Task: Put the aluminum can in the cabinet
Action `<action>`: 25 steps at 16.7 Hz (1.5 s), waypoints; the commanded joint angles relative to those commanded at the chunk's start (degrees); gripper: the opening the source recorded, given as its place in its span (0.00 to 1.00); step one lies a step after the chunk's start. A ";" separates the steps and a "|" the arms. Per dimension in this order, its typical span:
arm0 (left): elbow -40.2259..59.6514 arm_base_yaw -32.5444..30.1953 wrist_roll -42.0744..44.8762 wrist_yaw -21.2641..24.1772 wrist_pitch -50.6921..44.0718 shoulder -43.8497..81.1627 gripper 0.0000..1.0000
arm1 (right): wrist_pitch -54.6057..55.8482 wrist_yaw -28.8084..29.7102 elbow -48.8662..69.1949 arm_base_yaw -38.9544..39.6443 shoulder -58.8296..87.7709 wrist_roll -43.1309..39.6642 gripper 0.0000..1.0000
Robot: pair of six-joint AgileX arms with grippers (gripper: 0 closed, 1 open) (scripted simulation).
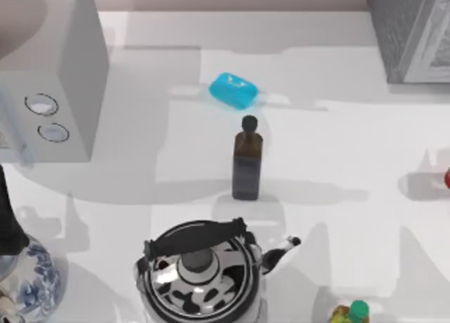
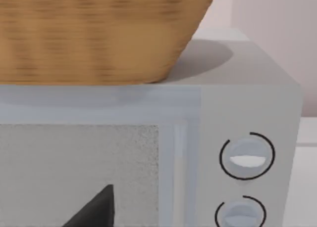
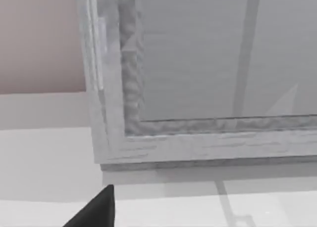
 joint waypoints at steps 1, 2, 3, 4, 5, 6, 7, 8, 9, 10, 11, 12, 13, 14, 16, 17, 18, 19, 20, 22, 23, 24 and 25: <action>0.00 0.00 0.00 0.00 0.00 0.00 1.00 | 1.69 0.03 0.94 -0.05 4.93 0.06 1.00; 0.00 0.00 0.00 0.00 0.00 0.00 1.00 | 3.15 -0.01 1.75 -0.08 9.73 0.06 1.00; 0.00 0.00 0.00 0.00 0.00 0.00 1.00 | 4.35 -0.13 2.43 -0.08 14.20 0.03 1.00; 0.00 0.00 0.00 0.00 0.00 0.00 1.00 | 5.30 -0.31 2.95 -0.06 18.24 -0.03 1.00; 0.00 0.00 0.00 0.00 0.00 0.00 1.00 | 6.00 -0.56 3.35 -0.01 21.83 -0.10 1.00; 0.00 0.00 0.00 0.00 0.00 0.00 1.00 | 6.47 -0.87 3.63 0.07 24.98 -0.16 1.00; 0.00 0.00 0.00 0.00 0.00 0.00 1.00 | 6.74 -1.23 3.79 0.16 27.67 -0.21 1.00; 0.00 0.00 0.00 0.00 0.00 0.00 1.00 | 6.82 -1.62 3.85 0.27 29.89 -0.22 1.00; 0.00 0.00 0.00 0.00 0.00 0.00 1.00 | 6.75 -2.05 3.83 0.39 31.63 -0.20 1.00; 0.00 0.00 0.00 0.00 0.00 0.00 1.00 | 6.59 -2.48 3.74 0.51 32.91 -0.15 1.00; 0.00 0.00 0.00 0.00 0.00 0.00 1.00 | 6.37 -2.87 3.63 0.62 33.75 -0.09 1.00; 0.00 0.00 0.00 0.00 0.00 0.00 1.00 | 6.17 -3.20 3.52 0.71 34.20 -0.03 1.00; 0.00 0.00 0.00 0.00 0.00 0.00 1.00 | 6.08 -3.43 3.48 0.77 34.47 0.03 1.00; 0.00 0.00 0.00 0.00 0.00 0.00 1.00 | 6.09 -3.53 3.49 0.80 34.75 0.05 1.00; 0.00 0.00 0.00 0.00 0.00 0.00 1.00 | 6.09 -3.53 3.49 0.80 34.75 0.05 1.00; 0.00 0.00 0.00 0.00 0.00 0.00 1.00 | 6.09 -3.53 3.49 0.80 34.75 0.05 1.00; 0.00 0.00 0.00 0.00 0.00 0.00 1.00 | 6.09 -3.46 3.46 0.58 34.53 0.04 1.00; 0.00 0.00 0.00 0.00 0.00 0.00 1.00 | 6.10 -3.48 3.56 0.61 34.67 0.04 1.00; 0.00 0.00 0.00 0.00 0.00 0.00 1.00 | 6.31 -3.54 4.04 0.70 35.37 0.04 1.00; 0.00 0.00 0.00 0.00 0.00 0.00 1.00 | 7.55 -3.56 6.22 0.73 38.53 0.06 1.00; 0.00 0.00 0.00 0.00 0.00 0.00 1.00 | 8.32 -3.55 7.81 0.67 40.89 0.06 1.00; 0.00 0.00 0.00 0.00 0.00 0.00 1.00 | 9.15 -3.56 9.48 0.62 43.62 0.05 1.00; 0.00 0.00 0.00 0.00 0.00 0.00 1.00 | 10.05 -3.57 11.16 0.58 46.17 0.04 1.00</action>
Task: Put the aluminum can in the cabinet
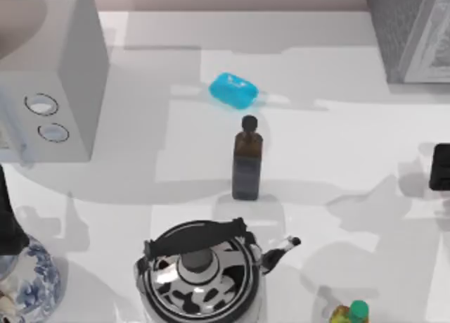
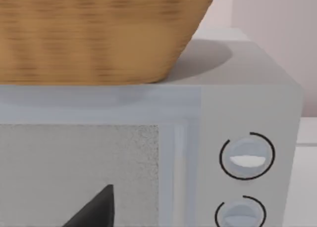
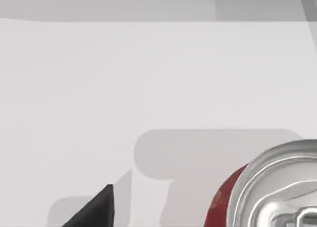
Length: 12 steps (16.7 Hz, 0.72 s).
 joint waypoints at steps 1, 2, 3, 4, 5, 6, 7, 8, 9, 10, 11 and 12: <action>0.00 0.00 0.00 0.00 0.00 0.00 1.00 | 0.99 0.00 1.41 -0.02 2.42 0.00 1.00; 0.00 0.00 0.00 0.00 0.00 0.00 1.00 | 2.08 0.02 2.41 -0.02 4.55 0.01 1.00; 0.00 0.00 0.00 0.00 0.00 0.00 1.00 | 3.26 0.05 3.00 -0.01 6.32 0.03 1.00; 0.00 0.00 0.00 0.00 0.00 0.00 1.00 | 4.49 0.10 3.17 0.01 7.70 0.05 1.00; 0.00 0.00 0.00 0.00 0.00 0.00 1.00 | 5.71 0.14 2.93 0.02 8.64 0.08 1.00; 0.00 0.00 0.00 0.00 0.00 0.00 1.00 | 6.85 0.17 2.37 0.04 9.26 0.10 1.00; 0.00 0.00 0.00 0.00 0.00 0.00 1.00 | 7.83 0.18 1.74 0.05 9.61 0.11 1.00; 0.00 0.00 0.00 0.00 0.00 0.00 1.00 | 8.59 0.18 1.16 0.06 9.77 0.11 1.00; 0.00 0.00 0.00 0.00 0.00 0.00 1.00 | 9.10 0.17 0.68 0.05 9.79 0.11 1.00; 0.00 0.00 0.00 0.00 0.00 0.00 1.00 | 9.48 0.17 0.44 0.04 10.09 0.10 1.00; 0.00 0.00 0.00 0.00 0.00 0.00 1.00 | 9.68 0.17 0.43 0.03 10.31 0.10 1.00; 0.00 0.00 0.00 0.00 0.00 0.00 1.00 | 9.68 0.17 0.43 0.03 10.31 0.10 1.00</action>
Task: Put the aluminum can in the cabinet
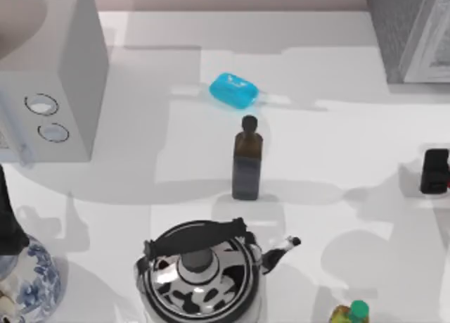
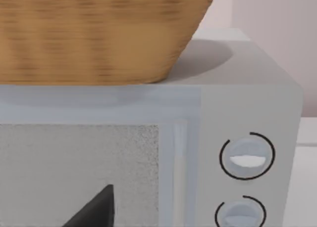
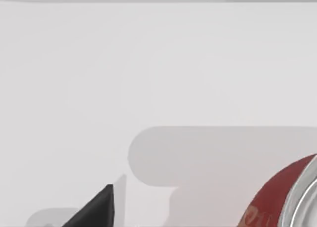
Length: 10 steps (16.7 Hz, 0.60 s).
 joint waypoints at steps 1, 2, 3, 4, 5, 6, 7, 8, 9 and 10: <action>0.00 0.00 0.00 0.00 0.00 0.00 1.00 | 0.00 0.00 0.00 0.00 0.00 0.00 1.00; 0.00 0.00 0.00 0.00 0.00 0.00 1.00 | 0.00 0.00 0.00 0.00 0.00 0.00 1.00; 0.00 0.00 0.00 0.00 0.00 0.00 1.00 | 0.00 0.00 0.00 0.00 0.00 0.00 1.00; 0.00 0.00 0.00 0.00 0.00 0.00 1.00 | 0.00 0.00 0.00 0.00 0.00 0.00 0.92; 0.00 0.00 0.00 0.00 0.00 0.00 1.00 | 0.00 0.00 0.00 0.00 0.00 0.00 0.85; 0.00 0.00 0.00 0.00 0.00 0.00 1.00 | 0.00 0.00 0.00 0.00 0.00 0.00 0.77; 0.00 0.00 0.00 0.00 0.00 0.00 1.00 | 0.00 0.00 0.00 0.00 0.00 0.00 0.70; 0.00 0.00 0.00 0.00 0.00 0.00 1.00 | 0.00 0.00 0.00 0.00 0.00 0.00 0.62; 0.00 0.00 0.00 0.00 0.00 0.00 1.00 | 0.00 0.00 0.00 0.00 0.00 0.00 0.55; 0.00 0.00 0.00 0.00 0.00 0.00 1.00 | 0.00 0.00 0.00 0.00 0.00 0.00 0.47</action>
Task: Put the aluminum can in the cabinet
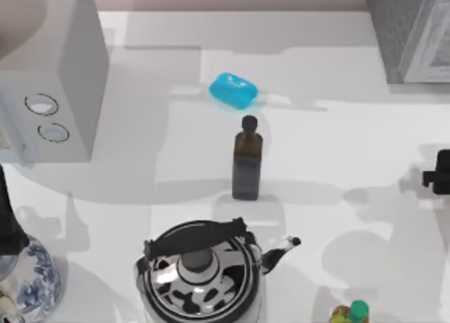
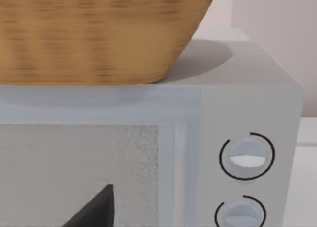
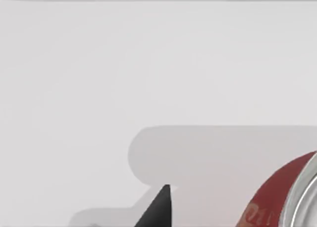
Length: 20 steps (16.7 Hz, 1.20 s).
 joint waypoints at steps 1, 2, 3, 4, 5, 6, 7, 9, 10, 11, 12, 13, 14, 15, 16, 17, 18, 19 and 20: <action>0.00 0.00 0.00 0.00 0.00 0.00 1.00 | 0.00 0.00 0.00 0.00 0.00 0.00 0.40; 0.00 0.00 0.00 0.00 0.00 0.00 1.00 | 0.00 0.00 0.00 0.00 0.00 0.00 0.32; 0.00 0.00 0.00 0.00 0.00 0.00 1.00 | 0.00 0.00 0.00 0.00 0.00 0.00 0.25; 0.00 0.00 0.00 0.00 0.00 0.00 1.00 | 0.00 0.00 0.00 0.00 0.00 0.00 0.17; 0.00 0.00 0.00 0.00 0.00 0.00 1.00 | 0.00 0.00 0.00 0.00 0.00 0.00 0.10; 0.00 0.00 0.00 0.00 0.00 0.00 1.00 | 0.00 0.00 0.00 0.00 0.00 0.00 0.02; 0.00 0.00 0.00 0.00 0.00 0.00 1.00 | 0.00 0.00 0.00 0.00 0.00 0.00 0.00; 0.00 0.00 0.00 0.00 0.00 0.00 1.00 | 0.00 0.00 0.00 0.00 0.00 0.00 0.00; 0.00 0.00 0.00 0.00 0.00 0.00 1.00 | 0.00 0.00 0.00 0.00 0.00 0.00 0.00; 0.00 0.00 0.00 0.00 0.00 0.00 1.00 | 0.00 0.00 0.00 0.00 0.00 0.00 0.00; 0.00 0.00 0.00 0.00 0.00 0.00 1.00 | 0.00 0.00 0.00 0.00 0.00 0.00 0.00; 0.00 0.00 0.00 0.00 0.00 0.00 1.00 | 0.00 0.00 0.00 0.00 0.00 0.00 0.00; 0.00 0.00 0.00 0.00 0.00 0.00 1.00 | 0.00 0.00 0.00 0.00 0.00 0.00 0.00; 0.00 0.00 0.00 0.00 0.00 0.00 1.00 | -0.02 0.03 0.06 -0.04 -0.06 0.04 0.00; 0.00 0.00 0.00 0.00 0.00 0.00 1.00 | -0.15 0.02 0.18 -0.04 -0.16 0.04 0.00; 0.00 0.00 0.00 0.00 0.00 0.00 1.00 | -0.79 0.02 0.73 -0.05 -0.72 0.03 0.00; 0.00 0.00 0.00 0.00 0.00 0.00 1.00 | -2.01 0.01 1.66 -0.06 -1.86 0.01 0.00; 0.00 0.00 0.00 0.00 0.00 0.00 1.00 | -3.76 -0.01 2.81 -0.08 -3.54 -0.01 0.00; 0.00 0.00 0.00 0.00 0.00 0.00 1.00 | -6.02 -0.04 4.09 -0.10 -5.51 -0.03 0.00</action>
